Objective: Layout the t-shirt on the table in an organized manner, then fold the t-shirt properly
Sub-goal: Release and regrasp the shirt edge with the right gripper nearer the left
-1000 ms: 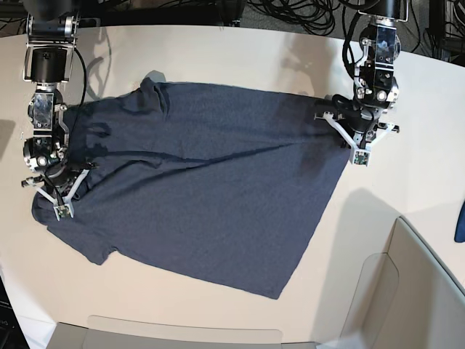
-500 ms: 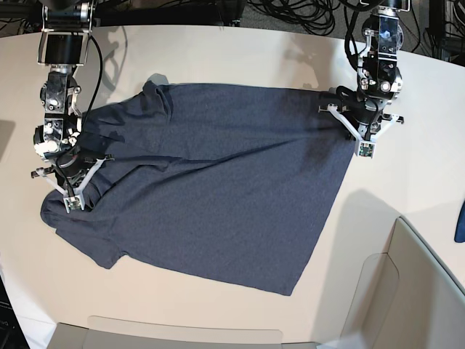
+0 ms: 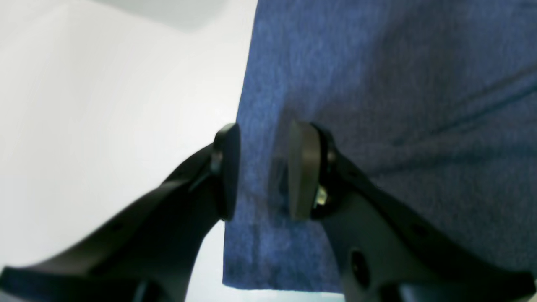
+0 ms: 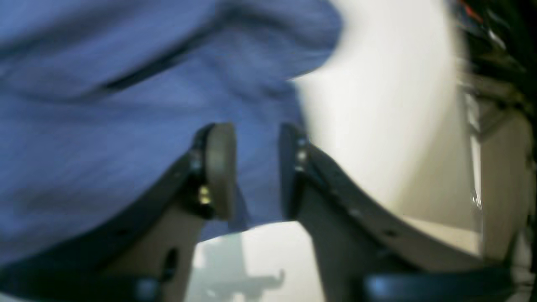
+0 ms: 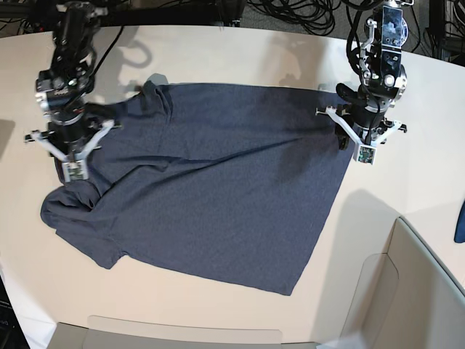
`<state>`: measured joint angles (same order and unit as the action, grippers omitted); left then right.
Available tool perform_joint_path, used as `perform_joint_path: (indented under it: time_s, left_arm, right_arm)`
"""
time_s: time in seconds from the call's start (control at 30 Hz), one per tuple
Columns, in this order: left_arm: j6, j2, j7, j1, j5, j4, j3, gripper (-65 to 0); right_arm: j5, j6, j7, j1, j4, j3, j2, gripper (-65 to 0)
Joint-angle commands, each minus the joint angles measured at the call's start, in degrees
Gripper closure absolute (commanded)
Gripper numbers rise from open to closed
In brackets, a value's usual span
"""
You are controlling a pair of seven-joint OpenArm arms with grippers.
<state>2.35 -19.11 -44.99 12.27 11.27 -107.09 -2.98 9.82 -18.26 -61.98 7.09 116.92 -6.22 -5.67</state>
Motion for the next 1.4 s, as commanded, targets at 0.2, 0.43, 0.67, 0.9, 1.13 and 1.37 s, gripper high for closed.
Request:
perform_joint_path:
  time_s: [0.2,0.43,0.67,0.9,1.13,1.37]
  left_arm:
    - [-0.28,-0.53,1.17,-0.54,0.12,-0.74,0.13,-19.9]
    - [-0.28,0.43,1.17,-0.45,0.12,-0.74,0.04,-19.9]
    - [-0.28,0.43,1.17,-0.36,0.12,-0.74,0.04,-19.9]
    - [-0.28,0.7,1.17,-0.36,0.12,-0.74,0.04,-19.9]
    - [-0.28,0.7,1.17,-0.27,0.12,-0.74,0.04,-19.9]
    - [-0.28,0.7,1.17,0.34,0.12,-0.74,0.04,-19.9]
  right_arm:
    - [34.53,13.65,7.25,5.43,-0.84,20.06,8.18,-2.3]
    - [43.41,16.37,7.43,4.12,-10.42,25.87,13.19,-12.8]
    - [43.23,16.81,7.51,1.39,-20.26,25.69,13.19,-24.2]
    - [43.14,16.9,7.43,-2.92,-27.3,25.6,13.36,-24.2]
    - [43.14,16.9,7.78,-3.8,-28.79,25.69,14.67,-24.0]
    - [43.23,16.99,7.87,-3.88,-29.14,25.6,14.67,-24.0]
